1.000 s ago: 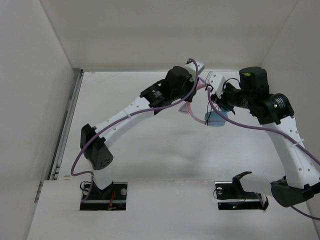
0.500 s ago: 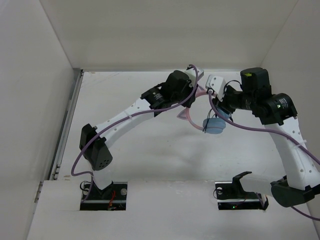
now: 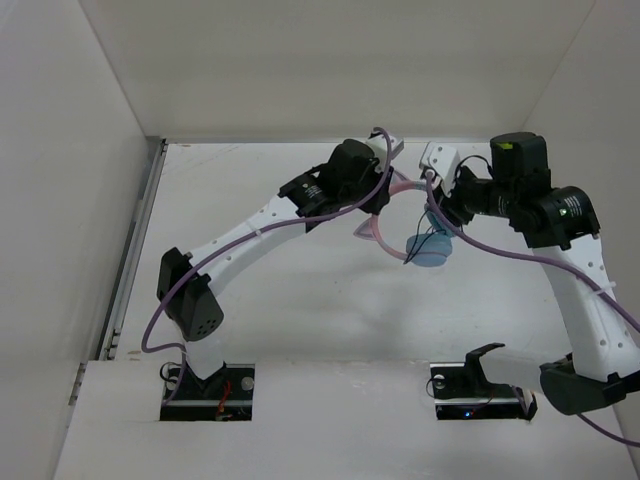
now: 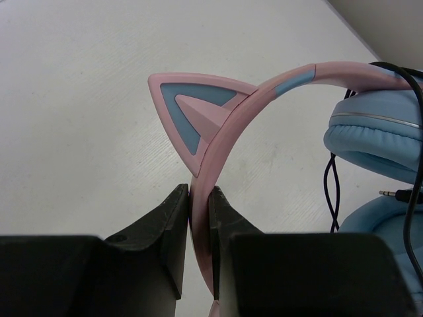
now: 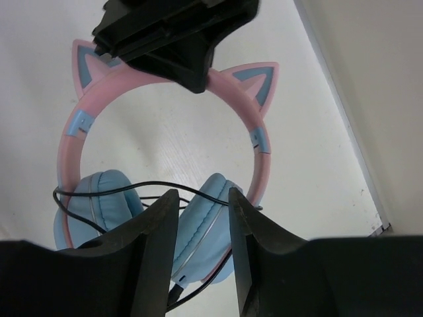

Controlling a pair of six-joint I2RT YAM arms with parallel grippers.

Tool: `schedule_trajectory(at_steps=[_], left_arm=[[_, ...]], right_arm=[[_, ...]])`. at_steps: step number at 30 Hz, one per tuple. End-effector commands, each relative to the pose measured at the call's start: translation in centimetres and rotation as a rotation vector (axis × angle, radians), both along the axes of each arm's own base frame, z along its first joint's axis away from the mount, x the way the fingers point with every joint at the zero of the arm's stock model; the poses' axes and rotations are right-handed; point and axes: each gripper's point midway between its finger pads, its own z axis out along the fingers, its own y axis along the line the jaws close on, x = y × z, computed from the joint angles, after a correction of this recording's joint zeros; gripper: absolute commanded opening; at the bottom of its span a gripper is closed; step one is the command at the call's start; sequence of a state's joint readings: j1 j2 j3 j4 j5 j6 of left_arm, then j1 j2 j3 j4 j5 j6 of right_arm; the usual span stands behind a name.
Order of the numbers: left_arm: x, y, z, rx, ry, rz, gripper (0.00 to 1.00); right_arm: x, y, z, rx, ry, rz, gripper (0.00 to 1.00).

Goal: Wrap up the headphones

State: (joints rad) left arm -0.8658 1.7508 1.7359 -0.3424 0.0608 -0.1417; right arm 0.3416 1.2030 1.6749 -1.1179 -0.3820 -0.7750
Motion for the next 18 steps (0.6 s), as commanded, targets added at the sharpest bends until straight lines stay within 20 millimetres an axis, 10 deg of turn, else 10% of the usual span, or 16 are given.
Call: schedule_trajectory(at_steps=[1,9,18], left_arm=[[-0.9,0.6,5.9,-0.167,-0.039,-0.004,0.02],[3.0,4.0,2.0,-0.116,0.01,0.117,0.02],[10.2,10.4,-5.6,-0.007,0.057,0.319,0.02]], right_arm=[[1.0,0.2,4.7,0.147,-0.125,-0.041,0.42],[4.1,-3.3,10.3,0.542,-0.244,-0.325,0.51],[2.7,-5.0,8.4,0.675,-0.201,-0.417,0.52]])
